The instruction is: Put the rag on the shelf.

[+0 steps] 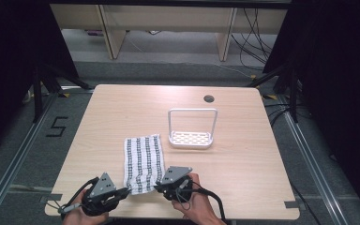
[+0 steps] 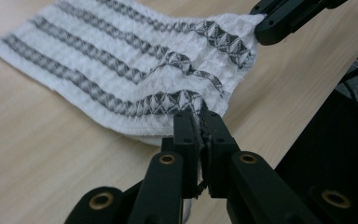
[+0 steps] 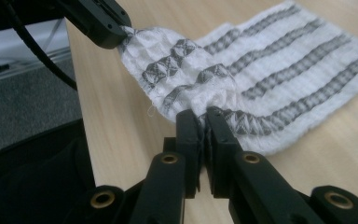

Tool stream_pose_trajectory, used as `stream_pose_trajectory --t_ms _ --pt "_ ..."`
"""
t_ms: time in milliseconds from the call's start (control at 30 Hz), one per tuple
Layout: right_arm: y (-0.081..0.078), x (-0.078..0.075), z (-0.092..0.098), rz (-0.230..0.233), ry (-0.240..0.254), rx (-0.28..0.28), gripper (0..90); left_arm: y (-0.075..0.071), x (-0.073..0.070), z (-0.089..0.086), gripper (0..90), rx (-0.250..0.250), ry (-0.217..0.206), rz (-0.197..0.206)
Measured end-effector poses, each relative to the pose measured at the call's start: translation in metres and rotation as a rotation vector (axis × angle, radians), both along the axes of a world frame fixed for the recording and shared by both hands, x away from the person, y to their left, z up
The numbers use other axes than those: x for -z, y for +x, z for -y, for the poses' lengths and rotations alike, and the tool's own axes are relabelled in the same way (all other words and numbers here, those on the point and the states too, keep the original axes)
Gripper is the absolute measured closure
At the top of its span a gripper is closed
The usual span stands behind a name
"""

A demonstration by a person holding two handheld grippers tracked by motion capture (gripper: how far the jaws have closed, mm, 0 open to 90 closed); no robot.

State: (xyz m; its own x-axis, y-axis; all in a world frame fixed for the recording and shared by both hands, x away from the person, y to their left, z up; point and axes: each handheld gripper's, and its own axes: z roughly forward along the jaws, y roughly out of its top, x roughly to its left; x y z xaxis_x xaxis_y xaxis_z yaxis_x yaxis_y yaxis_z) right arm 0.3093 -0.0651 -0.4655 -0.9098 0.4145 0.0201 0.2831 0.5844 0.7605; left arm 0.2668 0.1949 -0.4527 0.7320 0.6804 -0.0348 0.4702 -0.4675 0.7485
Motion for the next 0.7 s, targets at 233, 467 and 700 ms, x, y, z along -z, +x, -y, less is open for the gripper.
stream_pose_trajectory --t_ms 233,467,700 --pt "0.004 -0.031 0.007 0.015 0.061 0.015 86.4 0.006 -0.035 0.000 85.2 0.035 -0.033 0.006" --pt "0.008 -0.074 0.018 0.034 0.084 0.007 86.4 0.009 -0.070 0.011 85.2 0.064 -0.062 0.003" --pt "0.006 -0.122 0.030 0.062 0.112 0.004 86.5 0.014 -0.114 0.016 85.2 0.084 -0.097 0.024"
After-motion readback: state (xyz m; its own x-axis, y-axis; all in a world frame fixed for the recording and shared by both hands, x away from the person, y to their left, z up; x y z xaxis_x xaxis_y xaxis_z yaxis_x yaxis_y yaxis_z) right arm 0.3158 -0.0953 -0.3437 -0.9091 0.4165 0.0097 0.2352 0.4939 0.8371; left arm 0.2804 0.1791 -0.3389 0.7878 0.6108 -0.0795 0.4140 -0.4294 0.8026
